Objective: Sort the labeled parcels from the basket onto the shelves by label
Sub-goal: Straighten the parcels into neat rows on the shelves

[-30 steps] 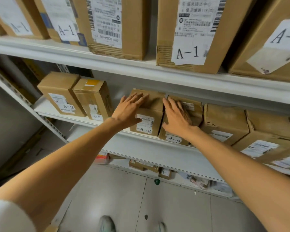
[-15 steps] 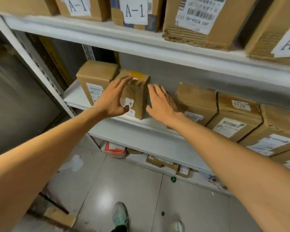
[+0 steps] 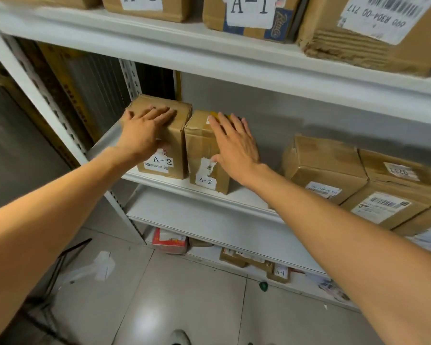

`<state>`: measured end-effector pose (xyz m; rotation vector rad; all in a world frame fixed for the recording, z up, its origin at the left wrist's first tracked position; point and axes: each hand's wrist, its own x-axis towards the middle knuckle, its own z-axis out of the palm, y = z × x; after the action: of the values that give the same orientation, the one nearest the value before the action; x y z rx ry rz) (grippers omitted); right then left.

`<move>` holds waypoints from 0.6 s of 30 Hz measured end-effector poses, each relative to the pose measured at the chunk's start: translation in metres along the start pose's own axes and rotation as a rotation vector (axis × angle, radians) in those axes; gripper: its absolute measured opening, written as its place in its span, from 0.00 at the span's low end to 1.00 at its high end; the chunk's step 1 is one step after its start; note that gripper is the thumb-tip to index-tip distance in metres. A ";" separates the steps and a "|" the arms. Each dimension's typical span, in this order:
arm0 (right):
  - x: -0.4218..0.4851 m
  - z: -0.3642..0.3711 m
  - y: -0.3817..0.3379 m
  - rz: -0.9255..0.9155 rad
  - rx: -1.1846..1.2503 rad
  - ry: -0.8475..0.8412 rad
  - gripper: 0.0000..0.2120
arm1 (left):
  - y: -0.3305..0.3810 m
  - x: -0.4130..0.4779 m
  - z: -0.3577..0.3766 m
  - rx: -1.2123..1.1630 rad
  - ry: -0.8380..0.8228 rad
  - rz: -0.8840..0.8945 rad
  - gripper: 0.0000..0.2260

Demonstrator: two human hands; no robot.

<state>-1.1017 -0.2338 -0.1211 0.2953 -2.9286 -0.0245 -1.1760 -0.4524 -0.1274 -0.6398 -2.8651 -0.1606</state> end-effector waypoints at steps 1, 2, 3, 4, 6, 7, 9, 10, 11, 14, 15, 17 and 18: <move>-0.001 0.001 -0.001 0.007 0.013 0.021 0.40 | -0.001 -0.001 0.002 -0.001 0.044 0.022 0.33; -0.002 0.001 0.000 0.017 0.007 0.041 0.37 | -0.001 -0.001 0.003 -0.003 0.072 0.045 0.31; -0.003 0.000 0.000 0.028 -0.006 0.051 0.36 | 0.001 -0.001 0.003 -0.012 0.082 0.065 0.30; -0.004 -0.001 0.001 0.037 -0.018 0.043 0.34 | 0.003 -0.001 0.003 -0.023 0.081 0.083 0.29; -0.006 -0.003 0.006 0.046 -0.031 0.014 0.33 | 0.012 0.000 0.003 -0.029 0.083 0.116 0.28; -0.008 -0.005 0.009 0.051 -0.036 0.005 0.32 | 0.018 0.000 0.002 -0.027 0.088 0.128 0.27; -0.014 -0.007 0.019 0.082 -0.041 -0.004 0.32 | 0.032 0.001 0.004 -0.021 0.086 0.147 0.27; -0.017 -0.009 0.026 0.096 -0.039 -0.006 0.33 | 0.039 0.001 0.005 -0.019 0.079 0.152 0.27; -0.021 -0.010 0.032 0.106 -0.036 -0.007 0.33 | 0.047 0.002 0.007 -0.016 0.073 0.156 0.27; -0.034 -0.016 0.050 0.121 -0.012 -0.019 0.31 | 0.069 0.004 0.008 -0.014 0.066 0.165 0.27; -0.039 -0.017 0.055 0.127 -0.009 -0.023 0.31 | 0.075 0.005 0.008 -0.013 0.062 0.172 0.26; -0.051 -0.019 0.064 0.133 -0.025 -0.021 0.30 | 0.088 0.004 0.008 -0.003 0.056 0.187 0.26; -0.056 -0.018 0.067 0.138 -0.034 -0.018 0.30 | 0.094 0.002 0.008 -0.001 0.051 0.193 0.26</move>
<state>-1.0571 -0.1570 -0.1116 0.0882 -2.9552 -0.0563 -1.1390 -0.3657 -0.1287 -0.8932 -2.7355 -0.1457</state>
